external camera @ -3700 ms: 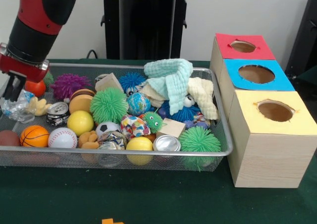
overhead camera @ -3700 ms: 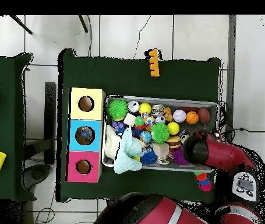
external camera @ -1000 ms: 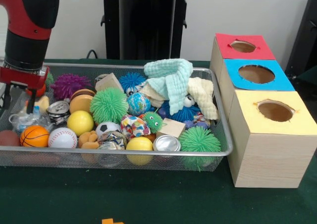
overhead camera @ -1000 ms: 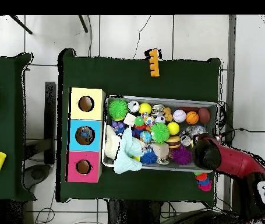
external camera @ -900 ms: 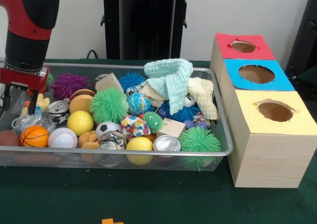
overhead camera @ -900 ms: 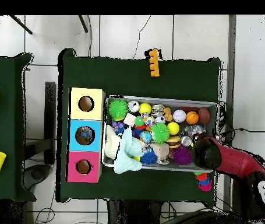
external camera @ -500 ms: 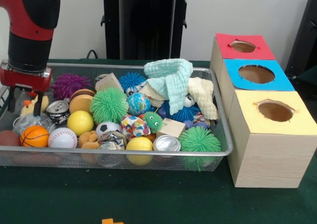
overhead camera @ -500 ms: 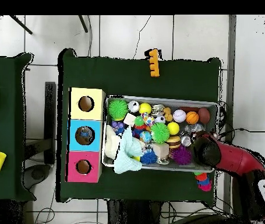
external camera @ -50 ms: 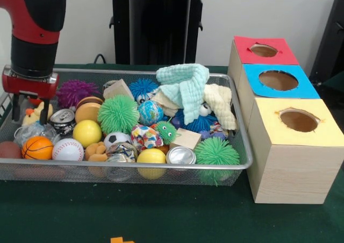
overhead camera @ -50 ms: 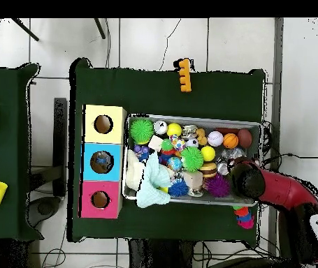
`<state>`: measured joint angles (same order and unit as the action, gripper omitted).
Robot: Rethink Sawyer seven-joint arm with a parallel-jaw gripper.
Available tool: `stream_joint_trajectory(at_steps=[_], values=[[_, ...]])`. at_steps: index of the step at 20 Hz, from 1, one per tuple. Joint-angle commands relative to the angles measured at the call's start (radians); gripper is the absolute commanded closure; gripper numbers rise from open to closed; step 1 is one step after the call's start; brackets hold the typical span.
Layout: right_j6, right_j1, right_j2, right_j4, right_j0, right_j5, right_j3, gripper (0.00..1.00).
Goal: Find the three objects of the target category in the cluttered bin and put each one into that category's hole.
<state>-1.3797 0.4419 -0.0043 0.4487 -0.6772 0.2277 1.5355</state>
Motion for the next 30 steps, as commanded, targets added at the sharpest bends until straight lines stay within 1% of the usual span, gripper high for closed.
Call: stream_joint_trajectory(at_steps=[1, 3, 5, 8, 9, 12, 14, 15, 17, 18, 19, 21, 22, 23, 24, 25, 26, 30], values=[[0.019, -0.017, 0.109, 0.049, -0.015, 0.098, 0.095, 0.00], [0.006, -0.024, 0.101, 0.049, -0.005, 0.087, 0.084, 0.00], [-0.023, -0.028, 0.078, 0.054, 0.017, 0.058, 0.080, 0.00], [-0.091, -0.048, 0.012, 0.054, 0.082, 0.015, 0.053, 0.00], [-0.103, -0.054, -0.001, 0.052, 0.094, 0.007, 0.044, 0.00], [-0.123, -0.067, -0.039, 0.054, 0.128, -0.017, 0.031, 0.00], [-0.119, -0.071, -0.075, 0.084, 0.166, -0.056, 0.021, 0.00], [-0.102, -0.077, -0.090, 0.116, 0.190, -0.096, 0.012, 0.00], [-0.072, -0.078, -0.097, 0.194, 0.208, -0.275, 0.027, 0.00], [-0.053, -0.069, -0.087, 0.228, 0.206, -0.329, 0.045, 0.00], [-0.042, -0.060, -0.081, 0.253, 0.203, -0.339, 0.061, 0.00], [0.010, -0.030, -0.010, 0.345, 0.168, -0.347, 0.085, 0.00], [0.048, -0.016, 0.060, 0.406, 0.128, -0.328, 0.094, 0.00], [0.078, -0.002, 0.121, 0.441, 0.092, -0.283, 0.098, 0.00], [0.110, 0.003, 0.189, 0.494, 0.054, -0.258, 0.104, 0.00], [0.100, -0.004, 0.188, 0.506, 0.053, -0.249, 0.103, 0.00], [0.093, -0.003, 0.210, 0.543, 0.039, -0.254, 0.106, 0.00], [0.050, -0.008, 0.196, 0.563, 0.052, -0.232, 0.092, 0.00]])
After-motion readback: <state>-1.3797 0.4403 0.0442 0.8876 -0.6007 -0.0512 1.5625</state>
